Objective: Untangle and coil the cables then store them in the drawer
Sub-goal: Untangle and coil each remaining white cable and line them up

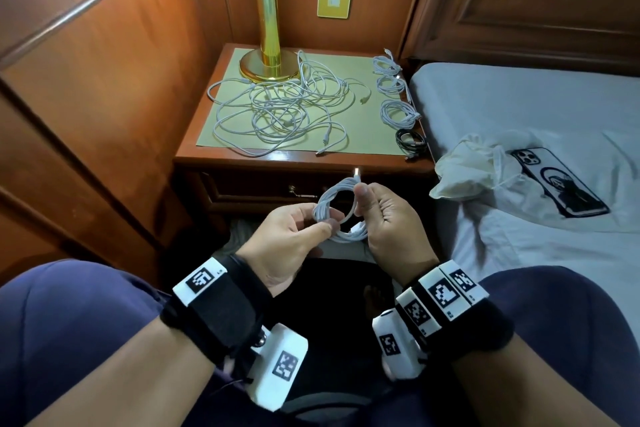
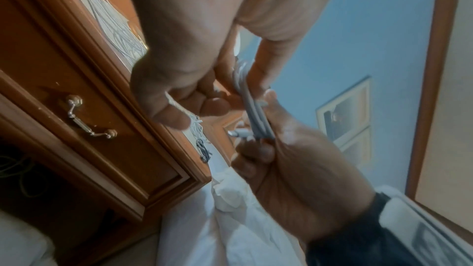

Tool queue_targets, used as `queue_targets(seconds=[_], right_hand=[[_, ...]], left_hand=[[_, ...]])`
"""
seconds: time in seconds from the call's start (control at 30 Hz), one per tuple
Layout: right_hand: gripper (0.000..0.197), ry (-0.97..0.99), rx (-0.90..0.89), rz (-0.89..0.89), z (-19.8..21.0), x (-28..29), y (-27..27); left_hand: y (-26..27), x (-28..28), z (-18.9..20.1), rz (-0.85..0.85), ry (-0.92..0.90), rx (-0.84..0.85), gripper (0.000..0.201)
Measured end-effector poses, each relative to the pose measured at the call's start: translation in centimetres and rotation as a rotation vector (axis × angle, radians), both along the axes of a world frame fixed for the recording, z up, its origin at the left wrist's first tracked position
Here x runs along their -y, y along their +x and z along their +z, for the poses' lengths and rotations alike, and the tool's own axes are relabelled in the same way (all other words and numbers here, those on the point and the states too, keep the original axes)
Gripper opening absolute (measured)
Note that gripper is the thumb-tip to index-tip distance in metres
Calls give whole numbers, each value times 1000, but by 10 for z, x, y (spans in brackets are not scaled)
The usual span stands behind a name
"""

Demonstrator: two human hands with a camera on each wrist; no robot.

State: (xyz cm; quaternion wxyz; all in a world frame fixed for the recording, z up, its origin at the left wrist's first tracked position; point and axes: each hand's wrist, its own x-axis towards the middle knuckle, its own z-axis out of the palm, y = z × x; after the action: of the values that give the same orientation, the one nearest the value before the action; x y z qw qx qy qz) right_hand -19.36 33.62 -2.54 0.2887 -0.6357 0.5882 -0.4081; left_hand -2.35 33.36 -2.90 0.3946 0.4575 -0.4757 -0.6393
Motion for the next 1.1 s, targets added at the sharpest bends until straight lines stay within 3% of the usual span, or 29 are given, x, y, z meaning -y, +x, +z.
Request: queue_targets(seconds=[0.1, 0.2, 0.3, 0.6, 0.7, 0.83, 1.03, 1.1], right_hand=[[49, 37, 15, -1, -6, 3, -2], [64, 167, 187, 48, -5, 6, -2], [55, 221, 353, 70, 2, 4, 2], [48, 150, 207, 85, 4, 2, 0], [45, 139, 201, 52, 4, 3, -3], [42, 126, 282, 49, 15, 3, -3], [28, 18, 294, 74, 44, 0, 0], [28, -24, 244, 73, 58, -2, -3]], left_hand=[[6, 3, 5, -156, 55, -85, 9], [9, 7, 11, -253, 84, -122, 10], [7, 8, 14, -227, 143, -166, 10], [20, 16, 10, -382, -186, 235, 18], [18, 12, 6, -281, -309, 380, 26], [17, 9, 8, -111, -255, 233, 38], [16, 0, 33, 90, -677, 458, 43], [15, 1, 51, 78, -829, 570, 46]])
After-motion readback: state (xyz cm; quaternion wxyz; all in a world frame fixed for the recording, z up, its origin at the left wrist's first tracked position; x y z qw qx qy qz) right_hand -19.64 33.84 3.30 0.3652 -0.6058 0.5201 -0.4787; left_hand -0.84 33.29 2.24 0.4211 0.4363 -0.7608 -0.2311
